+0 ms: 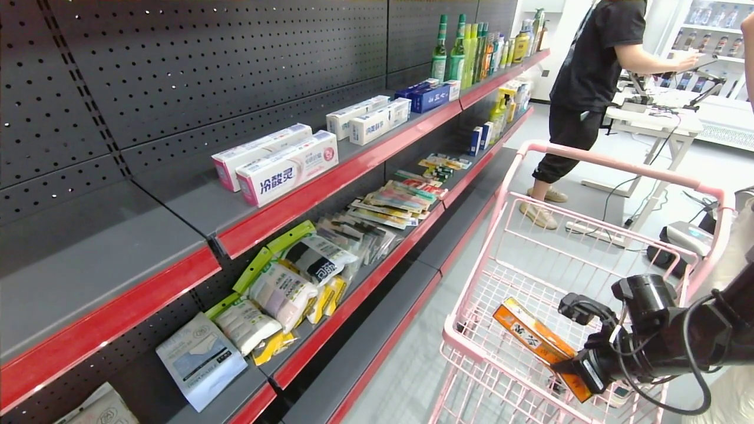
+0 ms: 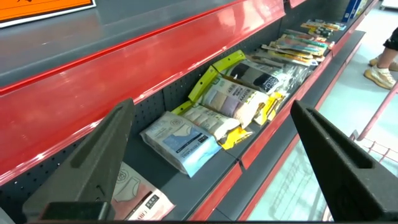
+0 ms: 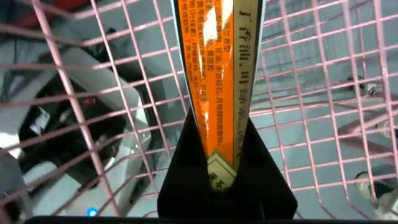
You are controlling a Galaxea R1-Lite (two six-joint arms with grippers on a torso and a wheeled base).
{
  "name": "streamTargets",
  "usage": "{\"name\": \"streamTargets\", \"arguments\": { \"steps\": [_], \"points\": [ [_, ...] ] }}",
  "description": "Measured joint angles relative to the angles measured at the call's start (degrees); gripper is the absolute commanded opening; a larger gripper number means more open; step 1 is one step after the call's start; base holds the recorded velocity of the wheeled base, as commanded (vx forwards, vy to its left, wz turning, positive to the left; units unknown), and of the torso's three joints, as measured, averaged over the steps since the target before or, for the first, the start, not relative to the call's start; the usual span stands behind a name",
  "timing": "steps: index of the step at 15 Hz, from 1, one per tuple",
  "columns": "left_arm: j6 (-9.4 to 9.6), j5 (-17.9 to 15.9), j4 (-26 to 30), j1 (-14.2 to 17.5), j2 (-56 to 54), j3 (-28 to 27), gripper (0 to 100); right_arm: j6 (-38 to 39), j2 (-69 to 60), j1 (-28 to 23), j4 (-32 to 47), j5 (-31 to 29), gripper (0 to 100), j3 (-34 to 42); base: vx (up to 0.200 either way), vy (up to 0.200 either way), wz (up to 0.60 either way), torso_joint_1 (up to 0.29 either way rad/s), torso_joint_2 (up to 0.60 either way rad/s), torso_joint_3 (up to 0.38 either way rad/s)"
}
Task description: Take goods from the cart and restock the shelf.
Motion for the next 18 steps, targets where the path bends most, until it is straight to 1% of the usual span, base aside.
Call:
{"name": "streamTargets", "arguments": {
  "steps": [5,7,10,13,16,18],
  "points": [
    [0.0,0.0,0.0,0.0,0.0,0.0,100,19.3,-16.1,1.9,0.1,-9.0,0,1.6,0.0,0.0,0.0,0.0,0.0,0.0],
    [0.0,0.0,0.0,0.0,0.0,0.0,100,24.0,-24.6,3.0,0.2,-13.4,0,2.6,0.0,0.0,0.0,0.0,0.0,0.0],
    [0.0,0.0,0.0,0.0,0.0,0.0,100,26.3,-37.3,4.0,0.8,-18.2,0,5.3,0.0,0.0,0.0,0.0,0.0,0.0],
    [0.0,0.0,0.0,0.0,0.0,0.0,100,26.9,-48.0,4.1,3.0,-20.1,0,6.9,0.0,0.0,0.0,0.0,0.0,0.0],
    [0.0,0.0,0.0,0.0,0.0,0.0,100,26.5,-55.1,4.0,4.2,-23.5,0,7.3,0.0,0.0,0.0,0.0,0.0,0.0],
    [-0.02,0.0,0.1,0.0,0.0,0.0,100,25.4,-58.4,3.9,6.2,-24.5,0,8.7,0.0,0.0,0.0,0.0,0.0,0.0]
  ]
}}
